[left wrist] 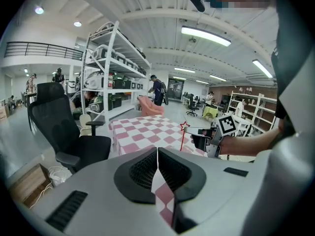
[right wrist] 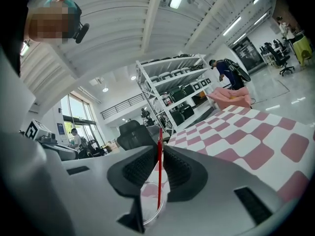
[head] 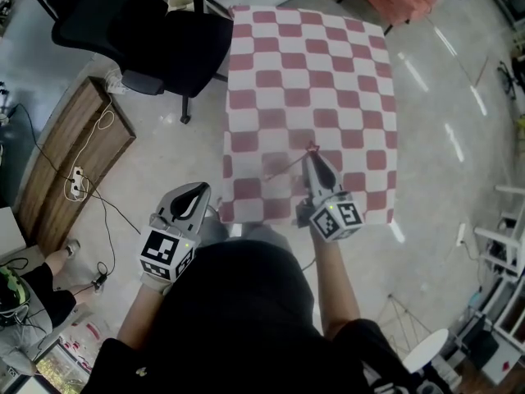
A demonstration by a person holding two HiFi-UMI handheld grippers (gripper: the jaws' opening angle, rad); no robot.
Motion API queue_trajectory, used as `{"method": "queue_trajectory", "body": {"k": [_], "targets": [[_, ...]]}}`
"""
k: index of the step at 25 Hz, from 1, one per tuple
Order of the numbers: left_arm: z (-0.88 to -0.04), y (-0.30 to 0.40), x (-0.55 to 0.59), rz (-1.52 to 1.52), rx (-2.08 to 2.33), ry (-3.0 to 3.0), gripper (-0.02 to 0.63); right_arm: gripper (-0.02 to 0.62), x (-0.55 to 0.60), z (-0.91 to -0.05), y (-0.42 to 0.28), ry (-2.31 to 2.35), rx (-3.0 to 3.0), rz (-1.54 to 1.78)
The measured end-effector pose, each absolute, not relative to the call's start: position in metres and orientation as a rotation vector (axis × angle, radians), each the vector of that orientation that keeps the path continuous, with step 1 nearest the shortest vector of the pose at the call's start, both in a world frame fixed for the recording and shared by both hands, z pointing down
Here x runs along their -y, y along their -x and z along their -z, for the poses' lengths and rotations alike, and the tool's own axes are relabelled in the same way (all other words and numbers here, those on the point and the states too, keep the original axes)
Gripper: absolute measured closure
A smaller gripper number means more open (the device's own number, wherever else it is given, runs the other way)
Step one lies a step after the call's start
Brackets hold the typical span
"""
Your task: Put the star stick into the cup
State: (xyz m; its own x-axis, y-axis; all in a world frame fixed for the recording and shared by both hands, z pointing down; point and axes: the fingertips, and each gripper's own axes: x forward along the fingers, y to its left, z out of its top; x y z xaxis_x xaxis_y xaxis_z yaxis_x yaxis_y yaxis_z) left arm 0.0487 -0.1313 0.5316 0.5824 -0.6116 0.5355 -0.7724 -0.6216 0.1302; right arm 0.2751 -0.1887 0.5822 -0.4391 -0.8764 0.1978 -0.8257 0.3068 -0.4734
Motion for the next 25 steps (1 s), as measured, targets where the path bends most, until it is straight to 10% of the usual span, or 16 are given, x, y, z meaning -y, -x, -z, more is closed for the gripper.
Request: {"method": "queue_trajectory", "body": {"k": [6,25], "targets": [[-0.528,-0.041,0.129,-0.615,1.119,-2.479,0.563,0.387,0.182,-0.590,-0.270,1.671,-2.438,0.874],[-0.467,0.021,0.143,-0.405,1.142,-2.578,0.563,0.425,0.153,-0.465,-0.205,1.880,-2.456,0.533]]}}
